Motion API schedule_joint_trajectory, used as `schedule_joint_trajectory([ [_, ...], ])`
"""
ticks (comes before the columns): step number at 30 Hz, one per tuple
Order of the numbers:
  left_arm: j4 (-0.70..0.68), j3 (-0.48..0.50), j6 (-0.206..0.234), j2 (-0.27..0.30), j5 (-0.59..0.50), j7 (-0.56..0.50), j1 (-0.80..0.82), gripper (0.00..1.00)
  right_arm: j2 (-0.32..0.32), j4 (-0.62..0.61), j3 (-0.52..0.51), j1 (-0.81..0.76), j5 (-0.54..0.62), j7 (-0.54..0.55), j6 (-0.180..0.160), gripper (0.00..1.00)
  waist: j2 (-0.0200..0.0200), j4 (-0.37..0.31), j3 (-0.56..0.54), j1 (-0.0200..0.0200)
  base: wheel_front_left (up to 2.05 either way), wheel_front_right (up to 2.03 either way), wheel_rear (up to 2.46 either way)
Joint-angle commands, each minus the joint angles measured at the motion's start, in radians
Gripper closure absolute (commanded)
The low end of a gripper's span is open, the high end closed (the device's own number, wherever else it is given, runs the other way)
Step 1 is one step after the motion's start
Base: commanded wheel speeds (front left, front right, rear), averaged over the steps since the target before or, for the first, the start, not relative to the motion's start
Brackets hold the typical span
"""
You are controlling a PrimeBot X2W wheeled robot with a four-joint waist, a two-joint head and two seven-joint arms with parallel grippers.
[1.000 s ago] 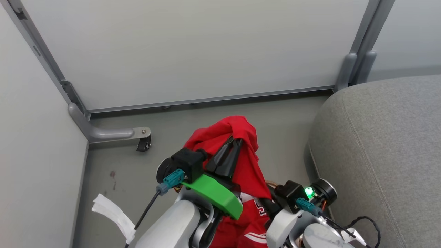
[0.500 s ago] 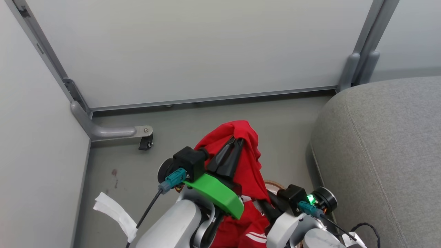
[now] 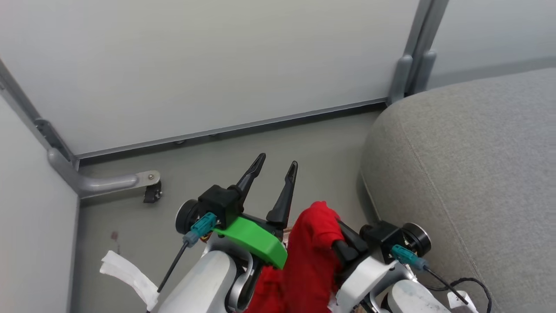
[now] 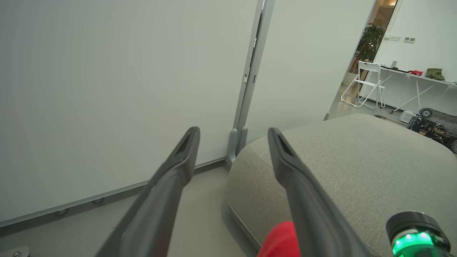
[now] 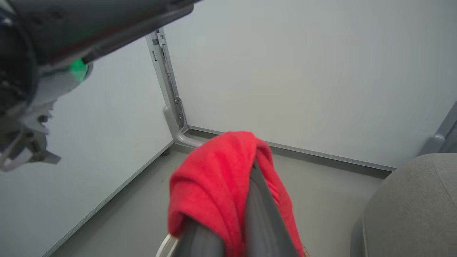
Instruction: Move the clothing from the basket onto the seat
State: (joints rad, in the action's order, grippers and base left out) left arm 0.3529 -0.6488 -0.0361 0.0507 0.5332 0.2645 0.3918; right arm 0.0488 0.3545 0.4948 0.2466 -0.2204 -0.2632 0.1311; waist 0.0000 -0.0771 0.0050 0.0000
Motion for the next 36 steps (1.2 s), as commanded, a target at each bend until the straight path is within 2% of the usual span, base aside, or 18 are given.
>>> schedule_joint_trajectory([
  [1, 0.000, 0.017, -0.006, 0.005, -0.019, 0.000, -0.019, 0.00, 0.005, -0.018, -0.006, -0.013, -0.004, -0.002, -0.001, 1.00, 0.0000, -0.099, 0.011, 0.0000, 0.00, 0.00, 0.00],
  [10, 0.003, 0.119, -0.038, 0.004, -0.086, 0.000, -0.085, 0.00, 0.004, -0.108, -0.054, -0.026, 0.011, -0.002, -0.001, 1.00, 0.0000, -0.305, 0.043, 0.0000, 0.00, 0.00, 0.00],
  [18, -0.011, 0.160, -0.060, 0.002, -0.132, 0.000, -0.120, 0.00, 0.025, -0.169, -0.136, 0.005, 0.040, -0.002, -0.001, 1.00, 0.0000, -0.426, 0.062, 0.0000, 0.00, 0.00, 0.00],
  [29, -0.027, 0.125, -0.081, 0.003, -0.163, 0.000, -0.092, 0.00, 0.153, -0.252, -0.281, 0.185, 0.089, -0.002, -0.001, 1.00, 0.0000, -0.462, 0.157, 0.0000, 0.00, 0.00, 0.00],
  [36, -0.061, 0.081, -0.091, 0.004, -0.203, 0.000, -0.053, 0.00, 0.278, -0.194, -0.325, 0.425, 0.133, -0.002, -0.001, 1.00, 0.0000, -0.437, 0.265, 0.0000, 0.00, 0.00, 0.00],
])
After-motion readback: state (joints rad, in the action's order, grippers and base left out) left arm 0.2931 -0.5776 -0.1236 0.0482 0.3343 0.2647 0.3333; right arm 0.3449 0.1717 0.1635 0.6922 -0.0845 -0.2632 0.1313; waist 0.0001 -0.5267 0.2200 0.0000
